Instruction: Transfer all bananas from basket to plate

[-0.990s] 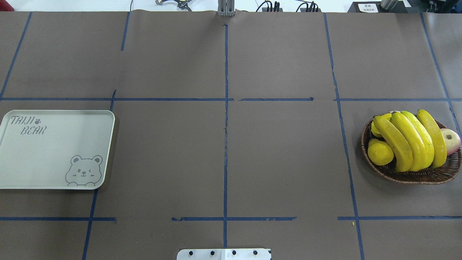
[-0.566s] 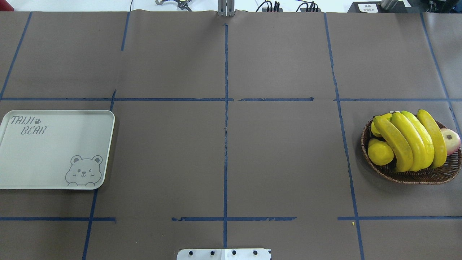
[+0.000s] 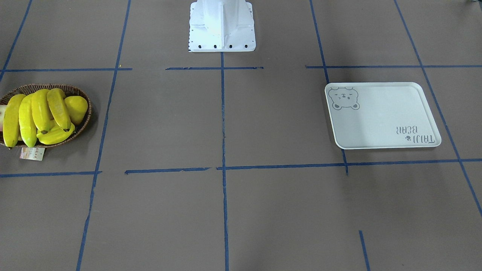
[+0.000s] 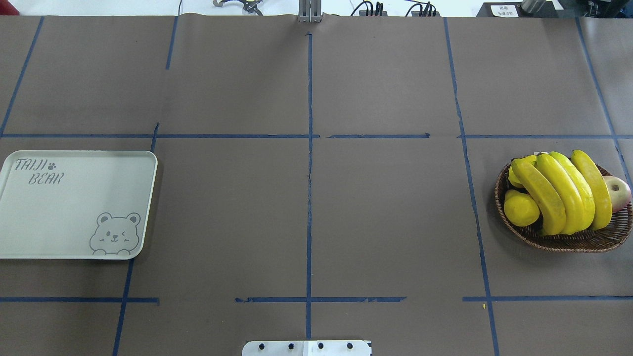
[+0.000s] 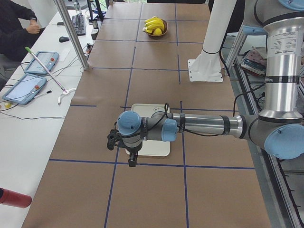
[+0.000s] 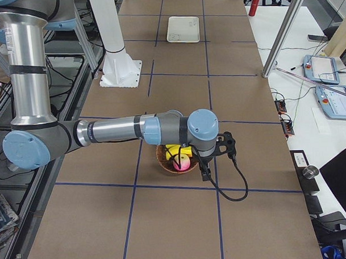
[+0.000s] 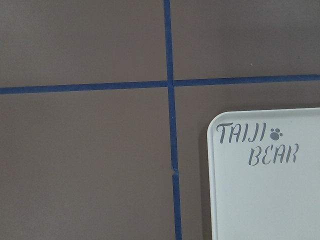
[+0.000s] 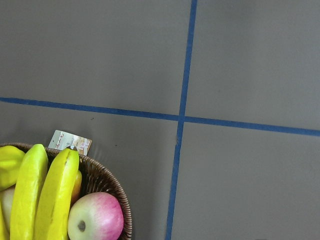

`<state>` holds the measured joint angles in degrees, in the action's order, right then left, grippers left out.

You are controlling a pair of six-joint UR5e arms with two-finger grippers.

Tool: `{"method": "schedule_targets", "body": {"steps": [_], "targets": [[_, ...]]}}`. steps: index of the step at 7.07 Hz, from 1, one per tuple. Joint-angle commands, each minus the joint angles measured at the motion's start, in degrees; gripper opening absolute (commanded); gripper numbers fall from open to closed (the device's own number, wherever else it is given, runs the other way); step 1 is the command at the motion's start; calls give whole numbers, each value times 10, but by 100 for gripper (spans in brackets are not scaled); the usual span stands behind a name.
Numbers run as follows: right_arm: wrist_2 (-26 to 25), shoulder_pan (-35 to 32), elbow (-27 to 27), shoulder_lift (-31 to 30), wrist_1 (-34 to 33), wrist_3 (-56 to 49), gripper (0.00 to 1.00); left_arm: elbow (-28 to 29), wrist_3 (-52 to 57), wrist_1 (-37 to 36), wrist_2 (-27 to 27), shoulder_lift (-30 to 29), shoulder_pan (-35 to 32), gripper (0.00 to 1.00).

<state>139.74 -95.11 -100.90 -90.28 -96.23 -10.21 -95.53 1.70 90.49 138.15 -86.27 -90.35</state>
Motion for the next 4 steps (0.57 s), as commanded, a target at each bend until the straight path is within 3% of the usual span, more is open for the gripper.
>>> {"method": "schedule_targets", "body": {"steps": [1, 3, 4], "targets": [[10, 27, -64, -17, 0, 57, 100, 0, 1, 0, 1, 1, 0, 100], [5, 128, -160, -17, 2, 166, 100, 0, 1, 0, 1, 1, -1, 100], [-60, 201, -191, -11, 2, 225, 100, 0, 1, 1, 1, 1, -1, 100]]}}
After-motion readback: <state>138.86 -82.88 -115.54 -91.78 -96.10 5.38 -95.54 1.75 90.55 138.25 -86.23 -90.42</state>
